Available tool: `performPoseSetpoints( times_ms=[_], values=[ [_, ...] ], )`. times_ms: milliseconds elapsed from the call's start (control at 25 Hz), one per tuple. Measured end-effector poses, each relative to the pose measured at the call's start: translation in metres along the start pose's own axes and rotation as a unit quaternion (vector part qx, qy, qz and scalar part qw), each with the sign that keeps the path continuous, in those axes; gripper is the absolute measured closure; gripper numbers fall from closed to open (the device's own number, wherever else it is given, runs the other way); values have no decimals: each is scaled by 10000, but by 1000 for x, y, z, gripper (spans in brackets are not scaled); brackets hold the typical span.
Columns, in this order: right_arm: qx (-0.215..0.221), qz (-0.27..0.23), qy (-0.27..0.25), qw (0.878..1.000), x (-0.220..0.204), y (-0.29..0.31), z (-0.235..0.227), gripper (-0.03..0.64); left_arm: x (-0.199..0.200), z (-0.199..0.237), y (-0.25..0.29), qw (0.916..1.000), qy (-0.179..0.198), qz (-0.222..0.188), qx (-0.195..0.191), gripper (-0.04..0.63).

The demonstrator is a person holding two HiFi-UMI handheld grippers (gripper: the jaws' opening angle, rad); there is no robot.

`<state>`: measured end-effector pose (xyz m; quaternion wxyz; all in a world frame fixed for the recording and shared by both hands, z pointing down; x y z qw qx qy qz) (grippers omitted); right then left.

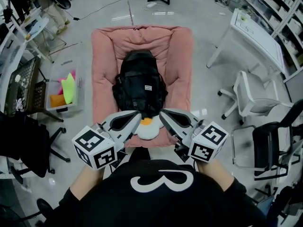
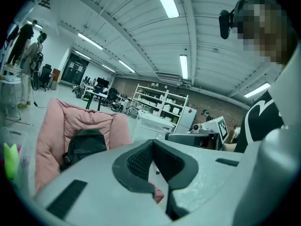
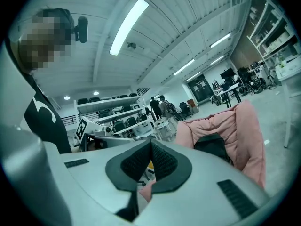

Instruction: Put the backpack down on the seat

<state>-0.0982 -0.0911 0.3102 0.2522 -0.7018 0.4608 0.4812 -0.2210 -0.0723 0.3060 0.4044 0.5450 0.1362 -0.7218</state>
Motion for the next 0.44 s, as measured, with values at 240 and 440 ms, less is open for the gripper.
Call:
performPoseSetpoints(
  times_ms=[240, 440],
  values=[
    [42, -3, -169, 9998, -2, -19, 15, 613, -2, -22, -7, 9998, 192, 14, 71, 589],
    [72, 0, -222, 9997, 4, -28, 21, 614, 2, -34, -8, 9996, 254, 22, 87, 589]
  ],
)
Point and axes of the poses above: the fingertips, and each gripper's own axes: y forward along the fingers, z to its left, x out of its top, the point moved 4 cm from there along -y, backward along the fingers
